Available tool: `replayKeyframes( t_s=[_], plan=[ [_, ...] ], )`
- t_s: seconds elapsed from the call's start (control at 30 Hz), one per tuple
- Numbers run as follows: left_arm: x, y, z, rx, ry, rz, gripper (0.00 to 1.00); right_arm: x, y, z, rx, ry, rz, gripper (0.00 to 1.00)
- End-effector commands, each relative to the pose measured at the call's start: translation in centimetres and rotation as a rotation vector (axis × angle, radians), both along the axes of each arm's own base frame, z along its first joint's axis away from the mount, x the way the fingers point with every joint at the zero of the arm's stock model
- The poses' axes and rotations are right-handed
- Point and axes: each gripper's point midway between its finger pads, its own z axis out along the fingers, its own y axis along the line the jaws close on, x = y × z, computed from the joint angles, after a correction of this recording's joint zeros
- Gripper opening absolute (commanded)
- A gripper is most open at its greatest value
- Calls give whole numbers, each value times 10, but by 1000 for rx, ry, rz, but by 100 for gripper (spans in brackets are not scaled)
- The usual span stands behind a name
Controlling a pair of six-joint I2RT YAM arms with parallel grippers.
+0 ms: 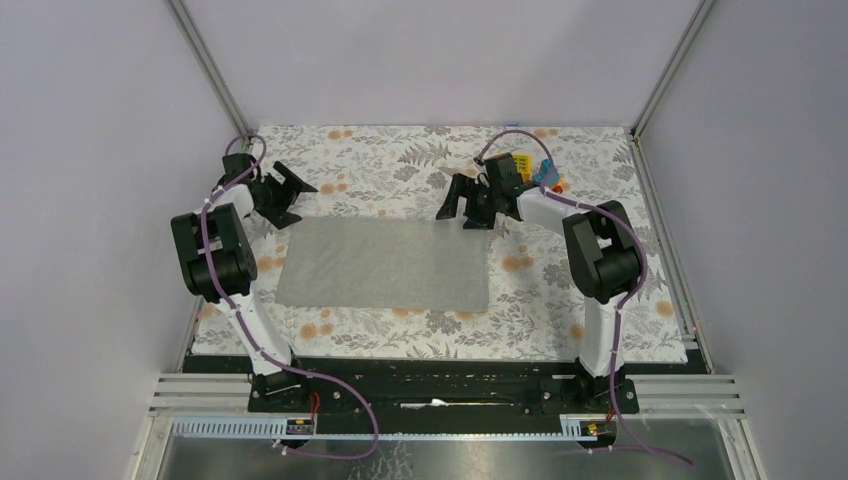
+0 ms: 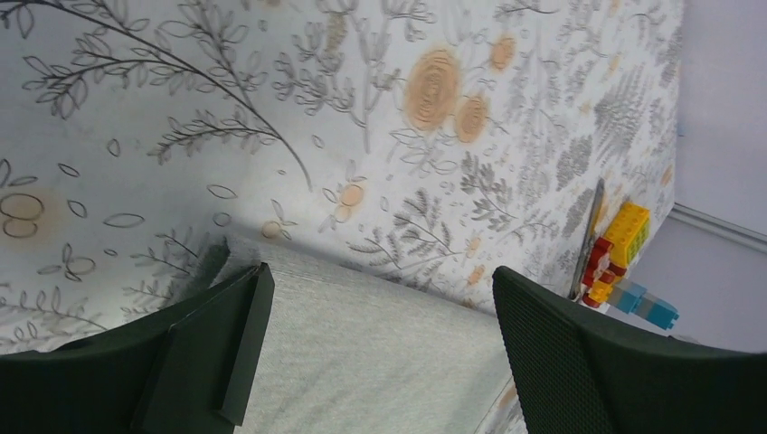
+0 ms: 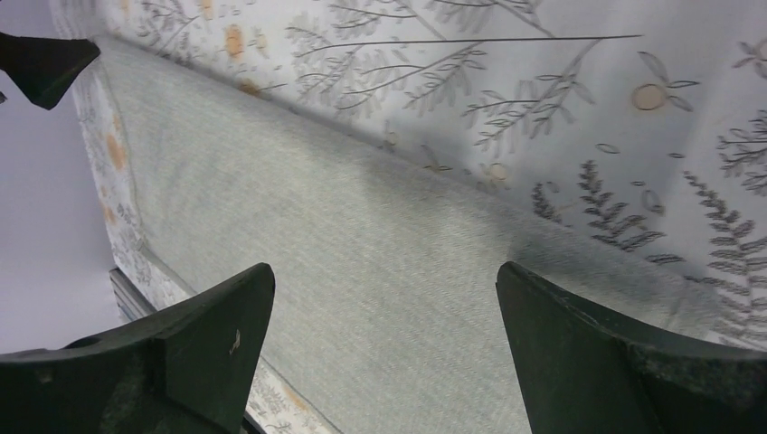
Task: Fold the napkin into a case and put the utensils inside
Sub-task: Smooth out the rectangle-folded napkin at the center of the board.
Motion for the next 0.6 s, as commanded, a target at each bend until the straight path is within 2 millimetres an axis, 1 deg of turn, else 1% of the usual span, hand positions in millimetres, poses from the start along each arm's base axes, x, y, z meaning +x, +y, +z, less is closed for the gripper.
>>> replayKeyframes(
  t_s=[0.0,0.03,0.13,0.2,0.27,0.33,0.4,0.43,0.5,0.57],
  plan=[
    [10,15,-13,41,0,13,96,10,-17,-15,7,13,-32,100],
    [8,19,-21,49,16,20,96,11,-24,-21,-7,19,-46,99],
    [4,31,-34,89,51,38,96,11,-46,-35,-55,27,-81,100],
    [2,36,-39,116,66,41,96,12,-58,-37,-112,13,-91,99],
    [3,40,-35,143,67,42,97,12,-65,-31,-157,-4,-91,100],
    [6,41,-20,159,36,39,96,12,-69,-20,-182,-23,-92,100],
    [9,38,2,173,-10,31,97,13,-70,-3,-190,-48,-95,100],
    [11,32,15,174,-41,17,97,13,-68,6,-190,-60,-91,100],
    [13,14,40,153,-93,-13,98,11,-57,23,-179,-87,-69,100],
    [11,-9,56,129,-124,-48,98,9,-38,38,-137,-106,-40,100]
  ],
)
